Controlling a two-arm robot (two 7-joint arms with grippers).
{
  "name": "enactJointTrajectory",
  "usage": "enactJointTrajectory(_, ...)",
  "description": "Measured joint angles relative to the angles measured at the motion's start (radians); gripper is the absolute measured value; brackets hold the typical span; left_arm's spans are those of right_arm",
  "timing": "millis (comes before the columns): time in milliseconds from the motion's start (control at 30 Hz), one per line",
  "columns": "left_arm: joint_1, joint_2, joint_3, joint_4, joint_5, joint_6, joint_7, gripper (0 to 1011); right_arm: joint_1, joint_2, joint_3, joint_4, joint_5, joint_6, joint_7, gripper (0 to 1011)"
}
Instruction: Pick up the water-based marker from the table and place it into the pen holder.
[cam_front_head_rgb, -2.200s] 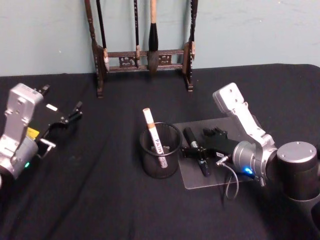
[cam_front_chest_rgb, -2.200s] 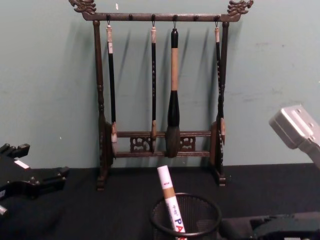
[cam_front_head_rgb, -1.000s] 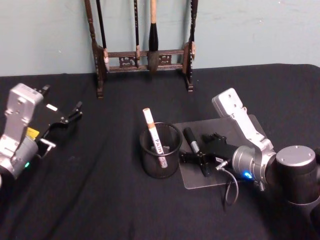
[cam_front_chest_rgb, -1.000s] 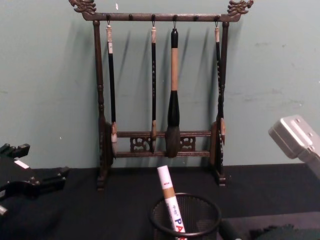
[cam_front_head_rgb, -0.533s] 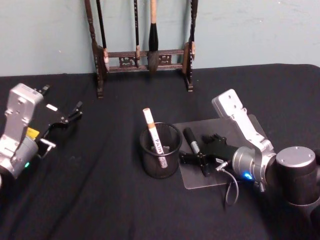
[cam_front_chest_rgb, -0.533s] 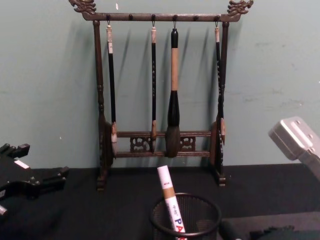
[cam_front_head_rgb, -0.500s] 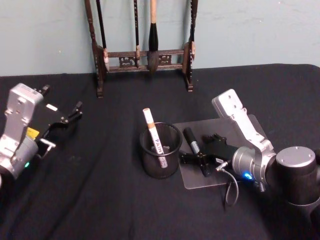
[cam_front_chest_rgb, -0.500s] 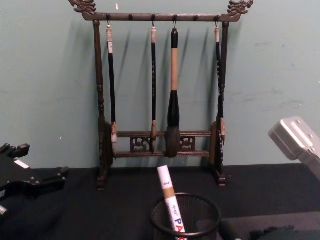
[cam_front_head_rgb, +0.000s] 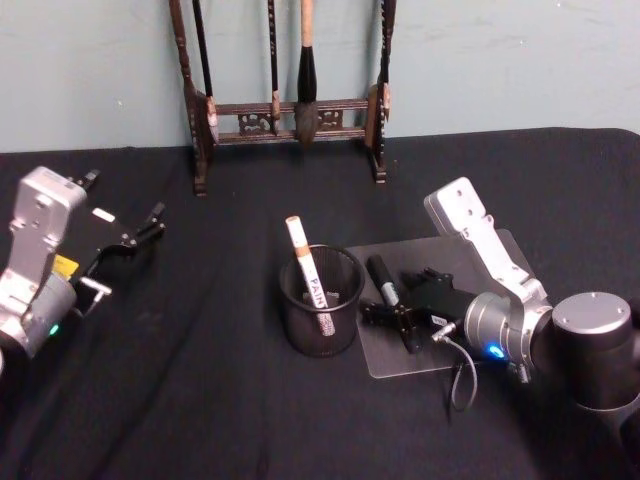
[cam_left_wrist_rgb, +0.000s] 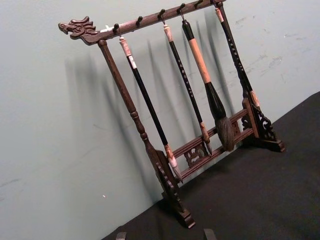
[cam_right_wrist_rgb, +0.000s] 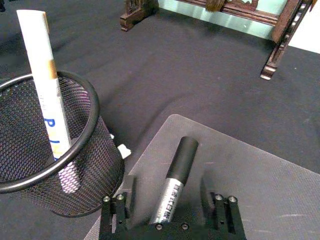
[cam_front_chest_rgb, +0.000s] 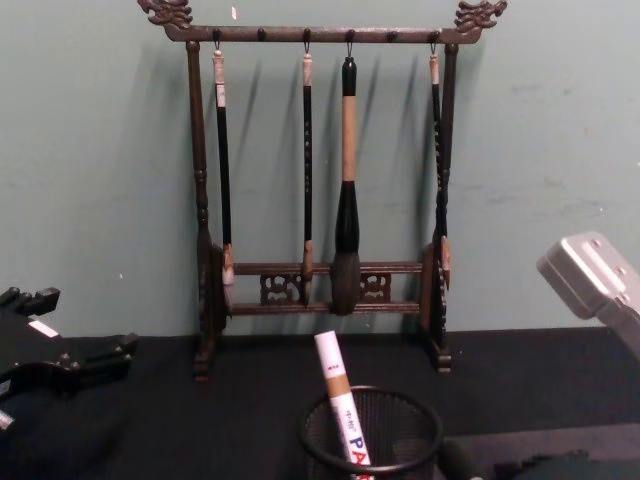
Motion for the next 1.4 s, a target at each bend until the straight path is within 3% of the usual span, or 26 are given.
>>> enactJointTrajectory(733,0.0,0.0,0.0,0.0,0.0,0.0,0.0,1001,0.0,0.0,0.0,0.0,0.001,0.0,0.0,204)
enactJointTrajectory(1067,0.0,0.0,0.0,0.0,0.0,0.0,0.0,1001,0.0,0.0,0.001,0.0,0.004,-0.002,0.001,195)
enactJointTrajectory(1267,0.0,0.0,0.0,0.0,0.0,0.0,0.0,1001,-0.016,-0.004,0.027,-0.011,0.045,-0.071,0.02,195)
enactJointTrajectory(1400,0.0,0.0,0.0,0.0,0.0,0.0,0.0,1001,-0.027,-0.002,0.046,-0.024,0.072,-0.158,0.029,195)
